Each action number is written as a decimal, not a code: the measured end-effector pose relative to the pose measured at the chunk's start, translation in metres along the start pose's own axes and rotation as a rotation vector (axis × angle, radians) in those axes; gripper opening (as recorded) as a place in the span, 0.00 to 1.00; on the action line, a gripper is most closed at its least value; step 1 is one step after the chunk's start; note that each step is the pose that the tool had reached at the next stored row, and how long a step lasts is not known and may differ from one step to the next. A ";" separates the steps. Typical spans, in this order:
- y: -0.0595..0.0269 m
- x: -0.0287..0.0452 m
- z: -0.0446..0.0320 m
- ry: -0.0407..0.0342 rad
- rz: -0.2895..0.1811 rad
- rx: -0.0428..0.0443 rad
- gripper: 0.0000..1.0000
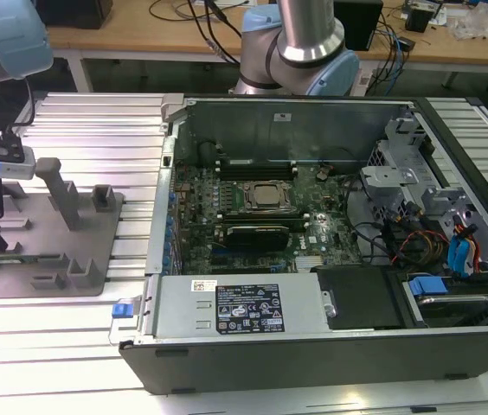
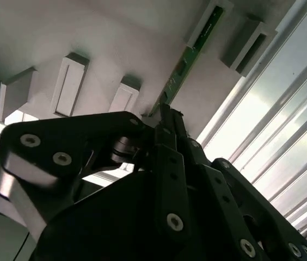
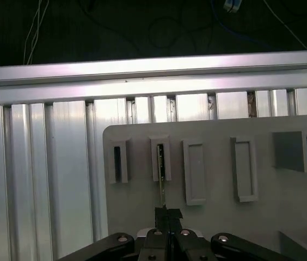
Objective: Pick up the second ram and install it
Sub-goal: 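Pick up the second ram and move it above second insertion slot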
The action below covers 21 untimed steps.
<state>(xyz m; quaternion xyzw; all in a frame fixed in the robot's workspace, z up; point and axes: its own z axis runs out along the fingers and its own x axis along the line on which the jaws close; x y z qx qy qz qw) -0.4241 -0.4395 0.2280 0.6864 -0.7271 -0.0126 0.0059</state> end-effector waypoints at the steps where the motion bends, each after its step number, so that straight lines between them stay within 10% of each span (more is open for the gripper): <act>1: 0.0000 0.0000 0.0000 0.0000 0.000 0.0000 0.21; 21: 0.0011 0.0003 0.0207 0.0052 -0.112 -0.0008 0.28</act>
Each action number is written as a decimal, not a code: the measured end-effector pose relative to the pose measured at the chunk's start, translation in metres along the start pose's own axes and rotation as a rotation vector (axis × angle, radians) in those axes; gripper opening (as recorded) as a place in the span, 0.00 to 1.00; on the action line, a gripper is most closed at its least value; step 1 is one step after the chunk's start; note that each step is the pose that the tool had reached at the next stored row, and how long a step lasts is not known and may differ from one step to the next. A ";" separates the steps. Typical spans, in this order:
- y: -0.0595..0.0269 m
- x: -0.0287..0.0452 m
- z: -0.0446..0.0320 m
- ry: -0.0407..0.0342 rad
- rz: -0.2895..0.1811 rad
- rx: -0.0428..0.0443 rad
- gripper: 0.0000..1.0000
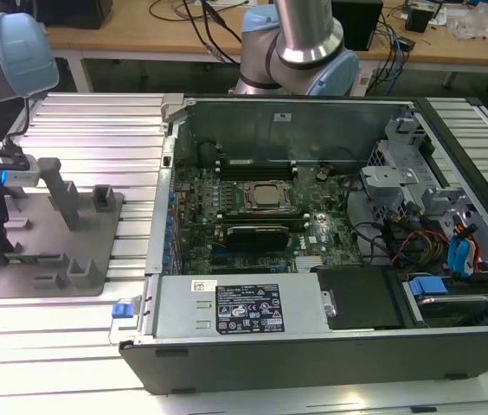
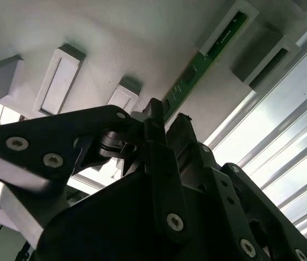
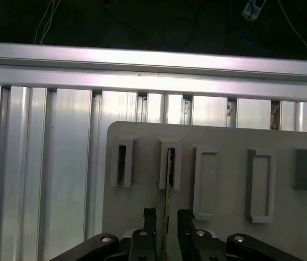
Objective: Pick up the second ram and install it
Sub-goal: 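Pick up the second ram and move it above second insertion slot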
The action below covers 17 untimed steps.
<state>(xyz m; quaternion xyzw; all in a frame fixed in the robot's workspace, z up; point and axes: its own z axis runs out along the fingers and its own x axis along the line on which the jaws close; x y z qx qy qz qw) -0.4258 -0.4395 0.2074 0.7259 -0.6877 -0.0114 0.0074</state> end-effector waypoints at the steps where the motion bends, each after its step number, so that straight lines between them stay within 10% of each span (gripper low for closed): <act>1: 0.0000 0.0000 0.0000 0.0001 0.000 0.0000 0.28; 15: 0.0000 0.0000 0.0000 0.0009 0.003 -0.0001 0.09; 17: 0.0000 -0.0001 0.0002 -0.0009 0.071 0.0003 0.09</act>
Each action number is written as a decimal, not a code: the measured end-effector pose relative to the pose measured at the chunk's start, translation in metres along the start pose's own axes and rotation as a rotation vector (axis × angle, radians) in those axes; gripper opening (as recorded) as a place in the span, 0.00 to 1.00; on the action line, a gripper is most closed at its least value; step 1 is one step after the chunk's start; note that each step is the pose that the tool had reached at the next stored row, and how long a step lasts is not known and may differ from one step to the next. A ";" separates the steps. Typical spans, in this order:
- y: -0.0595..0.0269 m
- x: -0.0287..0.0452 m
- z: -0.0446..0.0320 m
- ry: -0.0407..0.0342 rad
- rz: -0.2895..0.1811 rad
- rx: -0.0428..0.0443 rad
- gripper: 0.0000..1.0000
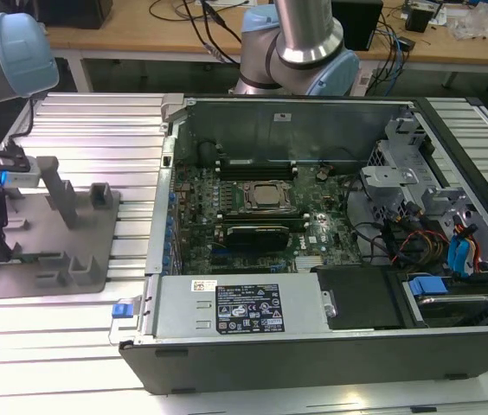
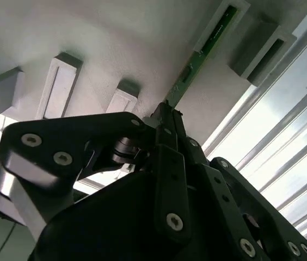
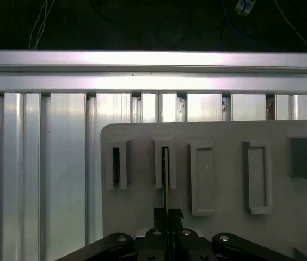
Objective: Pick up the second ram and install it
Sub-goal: 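Pick up the second ram and move it above second insertion slot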
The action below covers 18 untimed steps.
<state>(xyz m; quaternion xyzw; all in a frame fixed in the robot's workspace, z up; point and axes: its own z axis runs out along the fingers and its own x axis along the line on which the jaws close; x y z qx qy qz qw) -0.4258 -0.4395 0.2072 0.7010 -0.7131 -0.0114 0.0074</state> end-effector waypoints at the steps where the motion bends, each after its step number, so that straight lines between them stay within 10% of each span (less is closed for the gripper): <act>1: 0.0000 0.0000 0.0001 -0.0005 0.016 0.0001 0.09; 8: 0.0000 0.0001 -0.0002 0.0005 -0.020 0.0000 0.09; 18: 0.0015 -0.0003 -0.0607 0.0005 -0.020 -0.0001 0.09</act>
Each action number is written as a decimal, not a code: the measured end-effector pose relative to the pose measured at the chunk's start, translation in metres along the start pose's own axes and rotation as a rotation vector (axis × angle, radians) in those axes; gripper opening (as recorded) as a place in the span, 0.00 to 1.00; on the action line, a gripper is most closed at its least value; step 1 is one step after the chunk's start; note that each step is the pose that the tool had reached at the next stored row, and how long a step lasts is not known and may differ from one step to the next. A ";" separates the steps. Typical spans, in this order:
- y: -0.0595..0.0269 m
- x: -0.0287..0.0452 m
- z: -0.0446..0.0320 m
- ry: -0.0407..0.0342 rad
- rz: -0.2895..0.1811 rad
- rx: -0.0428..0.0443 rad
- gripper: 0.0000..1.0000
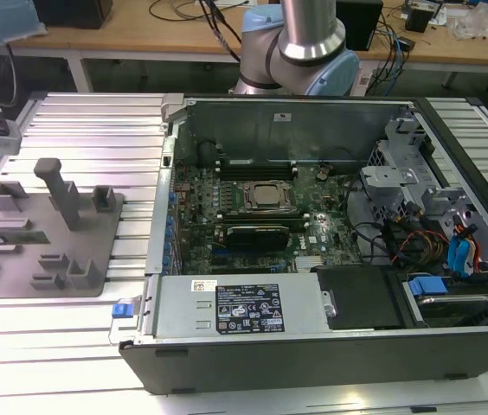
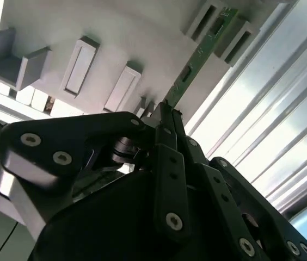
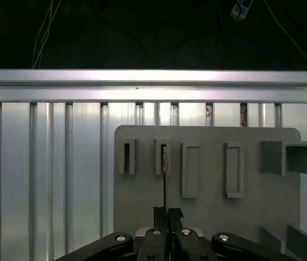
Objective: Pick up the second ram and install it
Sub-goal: 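Pick up the second ram and move it above second insertion slot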
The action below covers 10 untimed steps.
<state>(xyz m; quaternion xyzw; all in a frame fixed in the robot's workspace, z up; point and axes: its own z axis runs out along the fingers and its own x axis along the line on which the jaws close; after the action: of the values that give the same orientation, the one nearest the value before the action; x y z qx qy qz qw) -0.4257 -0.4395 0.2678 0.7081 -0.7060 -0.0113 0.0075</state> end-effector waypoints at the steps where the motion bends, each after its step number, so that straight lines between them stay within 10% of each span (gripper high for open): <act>1: 0.0001 0.0000 -0.0041 0.0000 0.000 0.0001 0.09; 10: 0.0010 -0.0003 -0.0514 0.0000 0.000 0.0000 0.09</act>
<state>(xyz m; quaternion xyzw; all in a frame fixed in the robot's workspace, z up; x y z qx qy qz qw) -0.4253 -0.4395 0.3193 0.7081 -0.7060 -0.0113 0.0075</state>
